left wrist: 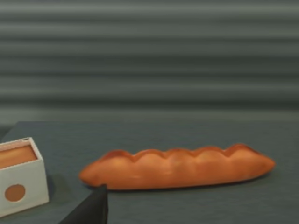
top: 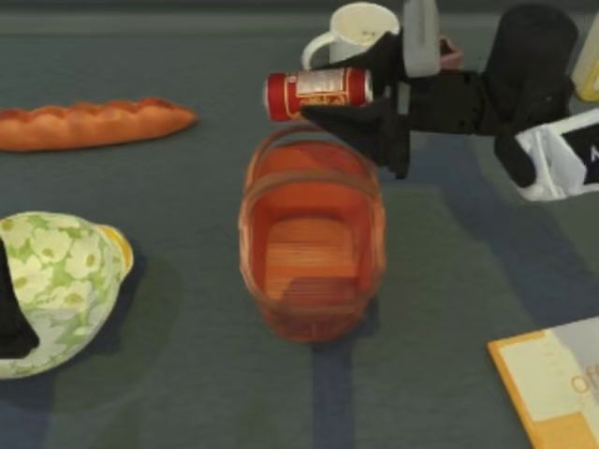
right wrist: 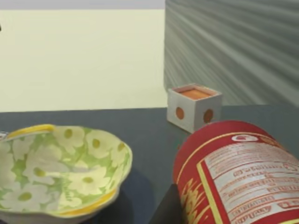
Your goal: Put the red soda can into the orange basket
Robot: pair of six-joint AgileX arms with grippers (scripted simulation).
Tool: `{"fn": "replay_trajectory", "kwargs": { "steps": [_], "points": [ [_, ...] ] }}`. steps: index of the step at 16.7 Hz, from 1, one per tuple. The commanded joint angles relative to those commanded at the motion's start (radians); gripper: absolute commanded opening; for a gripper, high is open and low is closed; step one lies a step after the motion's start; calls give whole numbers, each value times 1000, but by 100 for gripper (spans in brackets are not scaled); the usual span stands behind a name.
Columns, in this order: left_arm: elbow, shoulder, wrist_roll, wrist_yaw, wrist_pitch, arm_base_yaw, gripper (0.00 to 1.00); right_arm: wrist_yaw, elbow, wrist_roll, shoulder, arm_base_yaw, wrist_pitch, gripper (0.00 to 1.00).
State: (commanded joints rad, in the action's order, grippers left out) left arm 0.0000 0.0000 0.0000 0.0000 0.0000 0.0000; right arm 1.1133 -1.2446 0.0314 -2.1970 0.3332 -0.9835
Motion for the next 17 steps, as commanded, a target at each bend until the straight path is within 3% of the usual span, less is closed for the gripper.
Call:
{"fn": "replay_trajectory", "kwargs": {
  "steps": [3,8,17],
  "points": [
    [0,0,0,0,0,0,100,-2,32,-2,-72,3,-99,0],
    [0,0,0,0,0,0,100,-3,38,-2,-84,4,-114,0],
    [0,0,0,0,0,0,100,-3,38,-2,-84,4,-114,68]
  ]
}}
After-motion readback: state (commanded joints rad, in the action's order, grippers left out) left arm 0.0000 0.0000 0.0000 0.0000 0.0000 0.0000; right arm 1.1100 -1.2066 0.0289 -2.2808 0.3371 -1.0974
